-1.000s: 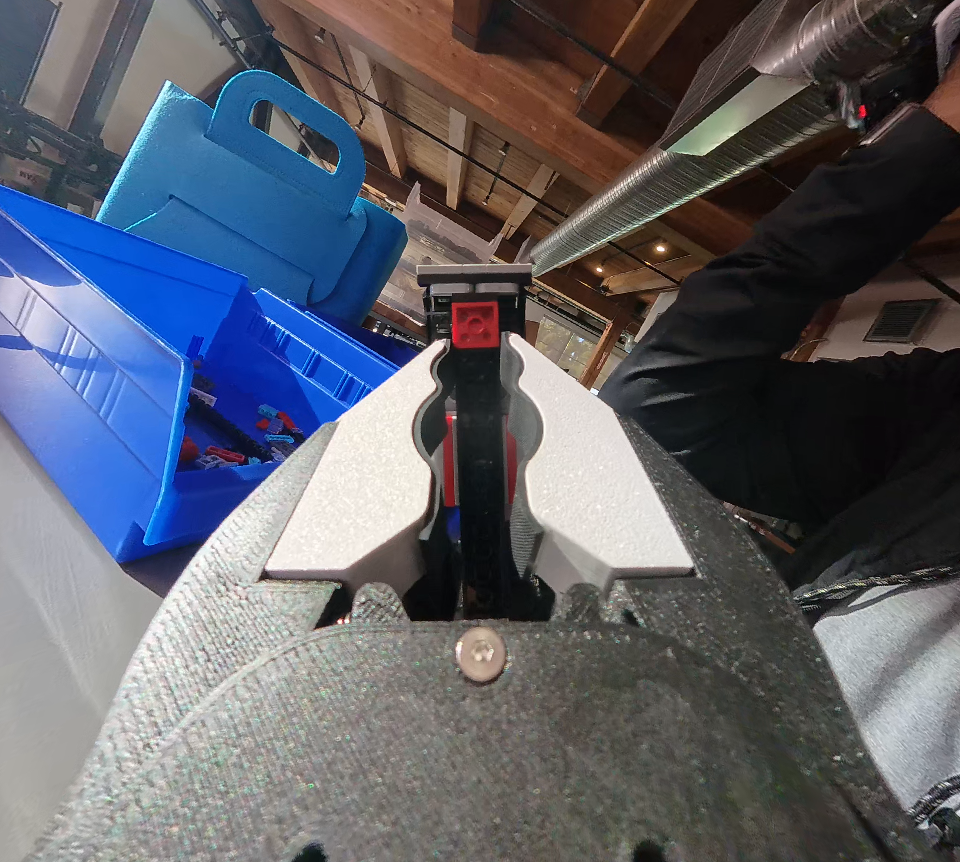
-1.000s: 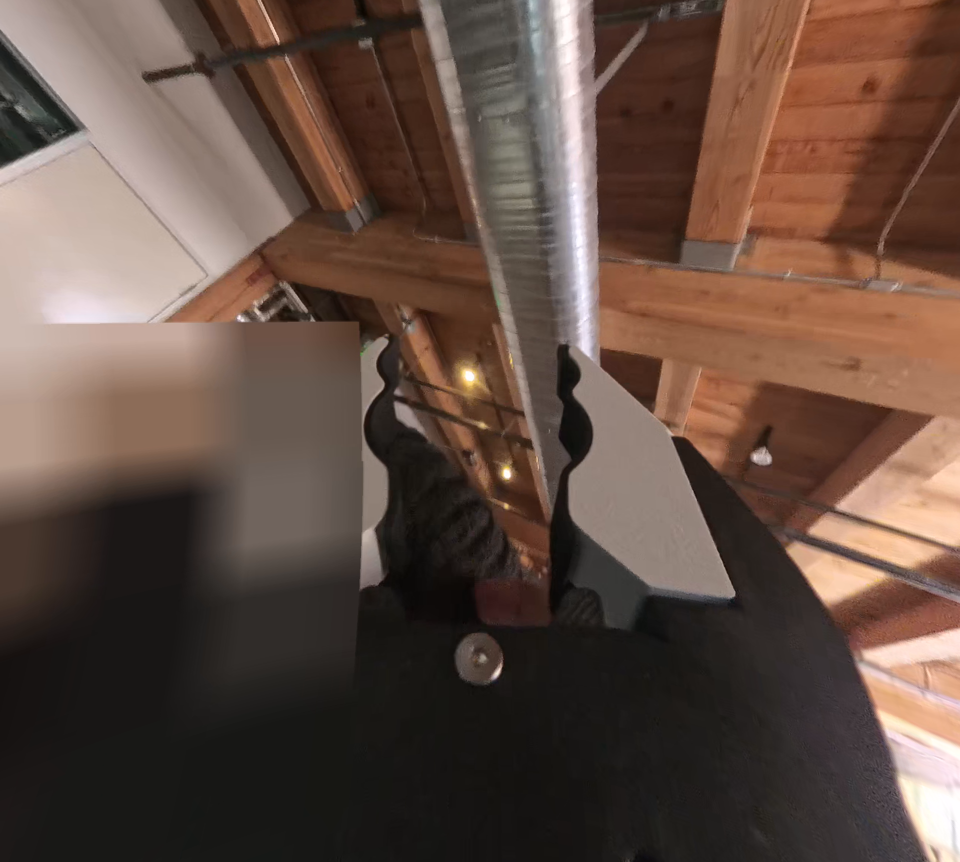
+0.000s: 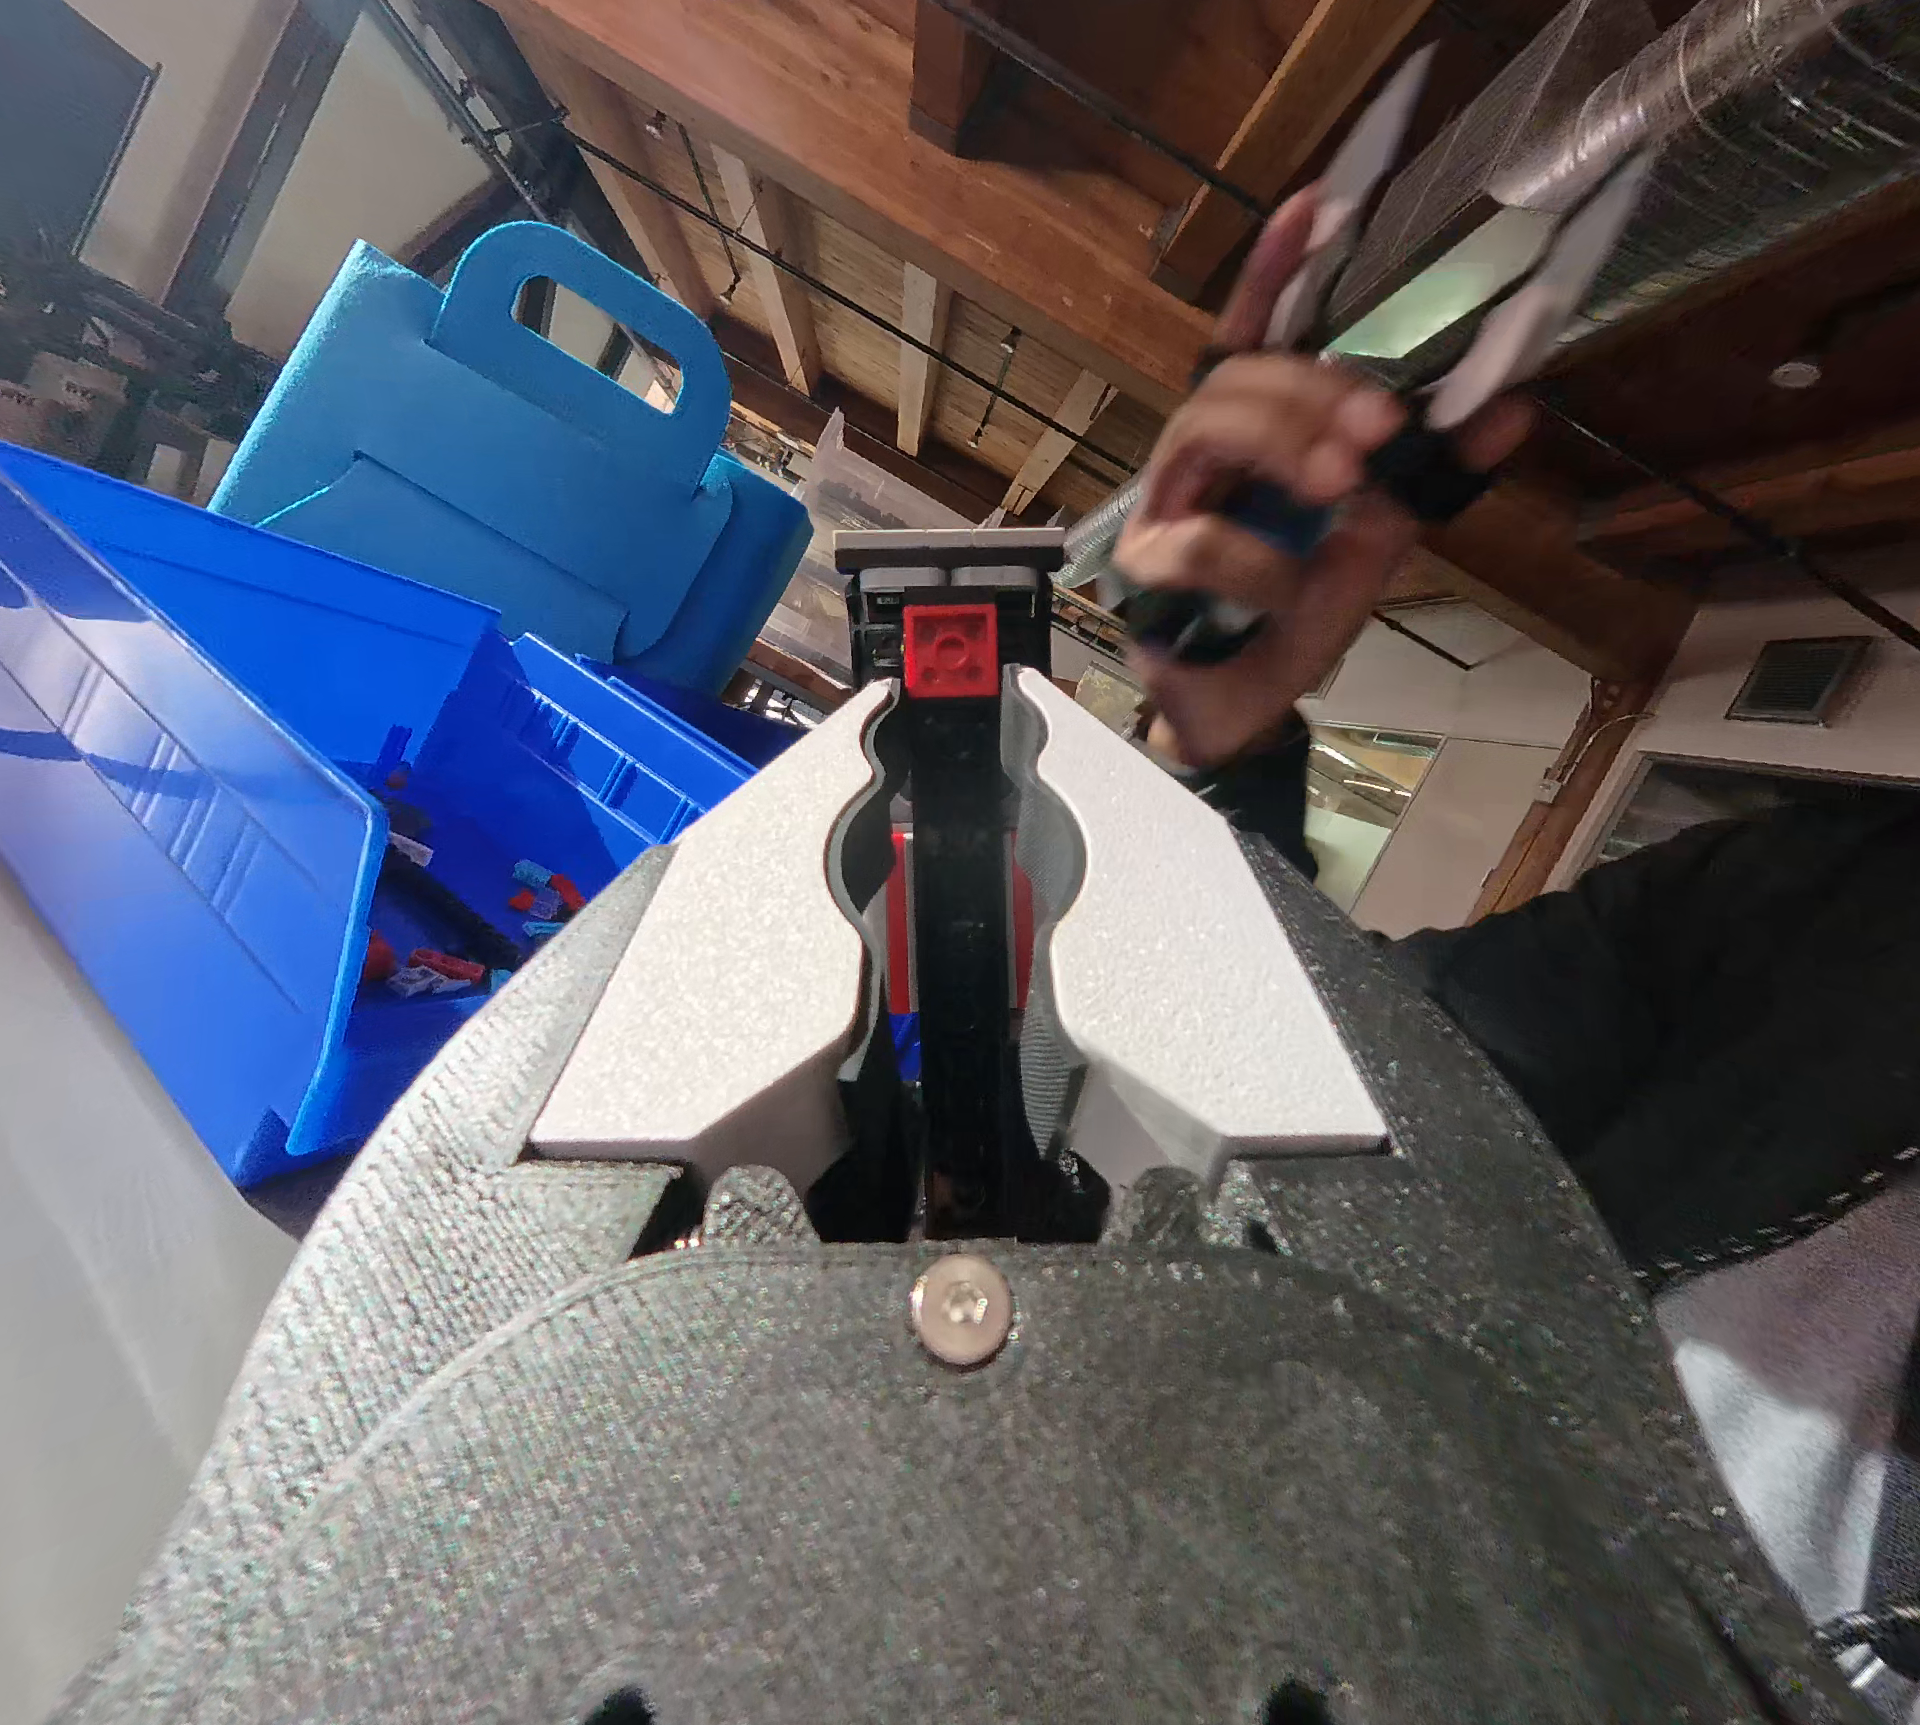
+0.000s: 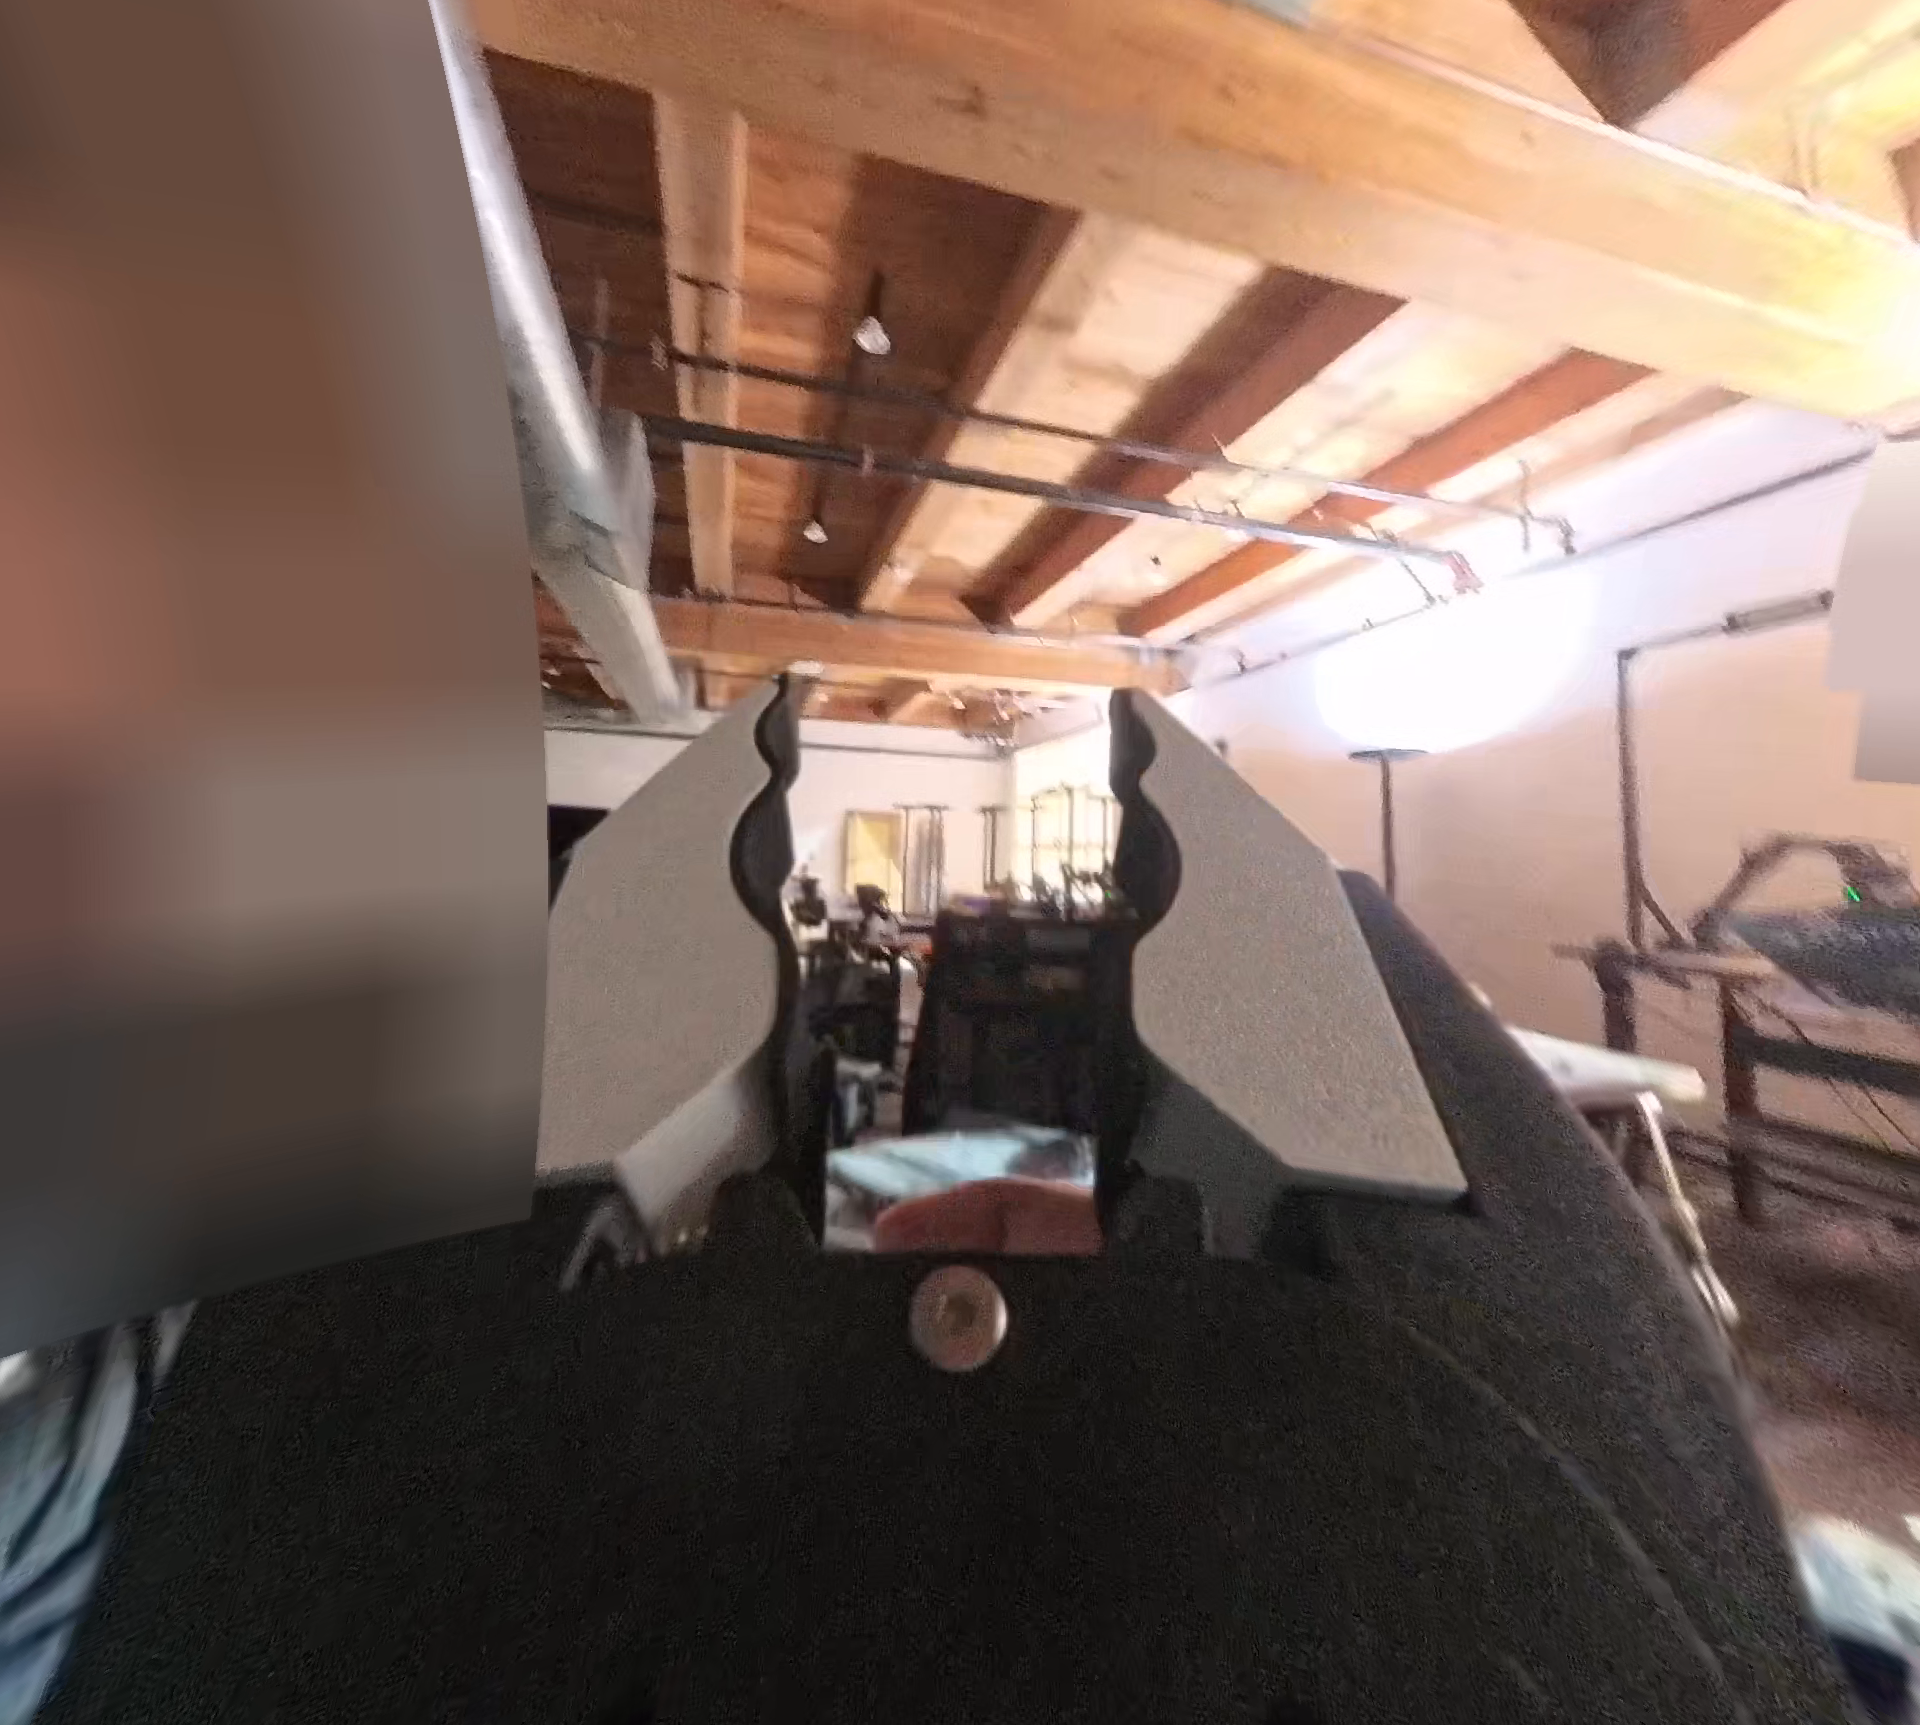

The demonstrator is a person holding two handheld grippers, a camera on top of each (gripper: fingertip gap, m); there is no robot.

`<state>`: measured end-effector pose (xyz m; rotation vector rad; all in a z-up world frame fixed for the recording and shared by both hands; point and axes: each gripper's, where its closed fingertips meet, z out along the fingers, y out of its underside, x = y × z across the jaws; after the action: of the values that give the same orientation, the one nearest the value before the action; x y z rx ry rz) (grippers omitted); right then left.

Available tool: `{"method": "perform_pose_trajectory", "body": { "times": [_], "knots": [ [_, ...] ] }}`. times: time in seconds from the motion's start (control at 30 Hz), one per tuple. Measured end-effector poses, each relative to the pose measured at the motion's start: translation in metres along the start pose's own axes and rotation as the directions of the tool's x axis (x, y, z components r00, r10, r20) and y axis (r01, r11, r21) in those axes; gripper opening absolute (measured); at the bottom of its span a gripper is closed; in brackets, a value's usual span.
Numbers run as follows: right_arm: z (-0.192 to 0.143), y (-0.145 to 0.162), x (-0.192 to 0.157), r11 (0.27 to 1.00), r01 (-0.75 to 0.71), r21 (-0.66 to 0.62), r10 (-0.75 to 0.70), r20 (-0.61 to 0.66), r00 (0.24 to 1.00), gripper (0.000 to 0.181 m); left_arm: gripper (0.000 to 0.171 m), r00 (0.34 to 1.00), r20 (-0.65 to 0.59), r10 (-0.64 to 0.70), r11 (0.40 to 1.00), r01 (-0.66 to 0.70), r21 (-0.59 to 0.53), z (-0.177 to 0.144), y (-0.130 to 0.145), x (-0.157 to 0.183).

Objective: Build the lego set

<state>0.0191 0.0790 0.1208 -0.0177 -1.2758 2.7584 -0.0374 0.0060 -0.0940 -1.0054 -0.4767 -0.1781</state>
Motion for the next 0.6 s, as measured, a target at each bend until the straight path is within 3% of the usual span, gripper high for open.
{"method": "perform_pose_trajectory", "body": {
  "times": [0.03, 0.17, 0.3, 0.47, 0.6],
  "knots": [
    [-0.014, 0.021, 0.016, 0.999, -0.02, -0.049, 0.018, -0.044, 0.999, 0.062, 0.016, 1.0, -0.005, 0.005, 1.0, -0.005, -0.003, 0.0, -0.003, 0.003],
    [-0.052, 0.092, 0.046, 0.952, 0.072, -0.298, -0.112, -0.12, 0.986, 0.065, 0.016, 1.0, -0.024, 0.013, 1.0, -0.014, -0.019, -0.002, -0.016, 0.012],
    [-0.065, 0.135, 0.044, 0.864, 0.181, -0.471, -0.234, -0.058, 0.97, 0.068, 0.016, 0.998, -0.058, 0.007, 0.999, -0.01, -0.04, -0.007, -0.025, 0.019],
    [-0.079, 0.171, 0.028, 0.715, 0.372, -0.592, -0.391, 0.103, 0.915, 0.073, 0.016, 0.987, -0.134, -0.09, 0.994, 0.08, -0.076, -0.01, -0.024, 0.026],
    [-0.088, 0.188, 0.019, 0.649, 0.464, -0.603, -0.443, 0.196, 0.875, 0.076, 0.016, 0.98, -0.107, -0.171, 0.981, 0.158, -0.113, -0.008, -0.013, 0.017]
  ]
}}
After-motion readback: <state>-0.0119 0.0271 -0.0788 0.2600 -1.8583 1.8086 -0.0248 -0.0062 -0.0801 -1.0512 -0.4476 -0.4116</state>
